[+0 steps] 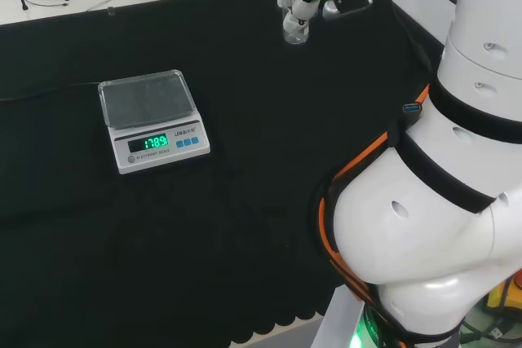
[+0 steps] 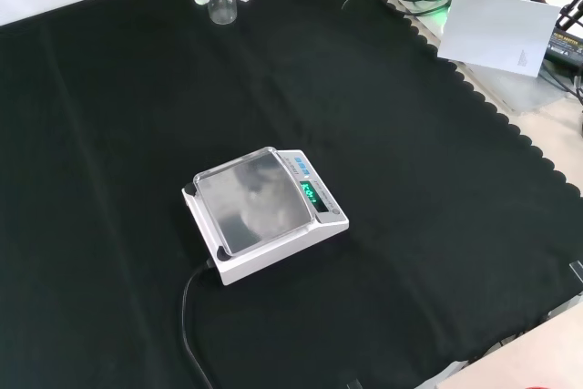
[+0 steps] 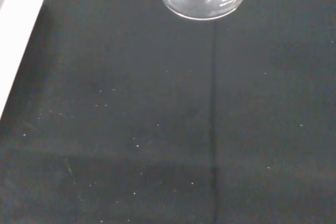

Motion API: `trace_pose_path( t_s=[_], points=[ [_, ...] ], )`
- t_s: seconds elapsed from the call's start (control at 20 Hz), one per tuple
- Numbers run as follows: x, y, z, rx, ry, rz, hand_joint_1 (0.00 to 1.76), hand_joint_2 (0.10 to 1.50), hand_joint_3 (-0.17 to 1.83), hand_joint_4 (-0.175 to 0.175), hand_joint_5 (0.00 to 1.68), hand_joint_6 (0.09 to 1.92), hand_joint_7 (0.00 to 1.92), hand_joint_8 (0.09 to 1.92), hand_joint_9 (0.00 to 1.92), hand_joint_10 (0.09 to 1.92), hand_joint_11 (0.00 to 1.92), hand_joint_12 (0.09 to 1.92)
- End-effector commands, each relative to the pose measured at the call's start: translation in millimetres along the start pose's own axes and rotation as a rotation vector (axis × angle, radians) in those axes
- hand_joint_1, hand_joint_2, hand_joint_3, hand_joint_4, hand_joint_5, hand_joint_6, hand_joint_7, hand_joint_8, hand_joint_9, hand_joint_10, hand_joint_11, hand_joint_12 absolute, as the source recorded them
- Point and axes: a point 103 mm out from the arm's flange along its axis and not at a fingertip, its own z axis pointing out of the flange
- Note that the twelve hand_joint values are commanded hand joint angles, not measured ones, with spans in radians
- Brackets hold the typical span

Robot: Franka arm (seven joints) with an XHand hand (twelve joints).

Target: Put the beaker on the electronic balance.

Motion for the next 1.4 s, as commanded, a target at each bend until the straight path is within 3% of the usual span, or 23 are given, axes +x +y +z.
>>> trace_pose_path(
  t_s=[0.05,0.35,0.7,0.95,1.0,1.1,1.4],
  points=[
    [1.7,0.7,-0.1,0.003,0.015,-0.013,1.07,1.2,-0.02,-0.076,0.84,1.23,0.91,0.94,1.05,0.89,0.83,1.2],
    [3.0,2.3,4.1,0.008,0.021,-0.019,1.07,1.2,-0.02,-0.076,0.84,1.23,0.91,0.94,1.05,0.89,0.83,1.19],
    [20.7,9.9,2.7,0.007,0.002,-0.048,1.07,1.2,-0.02,-0.077,0.84,1.23,0.92,0.94,1.06,0.89,0.84,1.19],
    [21.9,9.8,2.1,0.011,-0.008,-0.095,1.07,1.2,-0.02,-0.077,0.84,1.23,0.92,0.94,1.06,0.89,0.84,1.19],
    [45.2,20.0,0.6,0.011,-0.005,-0.1,1.07,1.2,-0.02,-0.077,0.84,1.23,0.92,0.94,1.06,0.89,0.84,1.19],
    [66.2,30.3,-0.5,0.011,-0.002,-0.113,1.07,1.2,-0.02,-0.077,0.84,1.23,0.92,0.94,1.06,0.89,0.84,1.19],
    [103.0,44.5,-4.2,0.005,-0.003,-0.177,1.07,1.2,-0.02,-0.078,0.84,1.23,0.92,0.94,1.06,0.89,0.84,1.18]
  ],
)
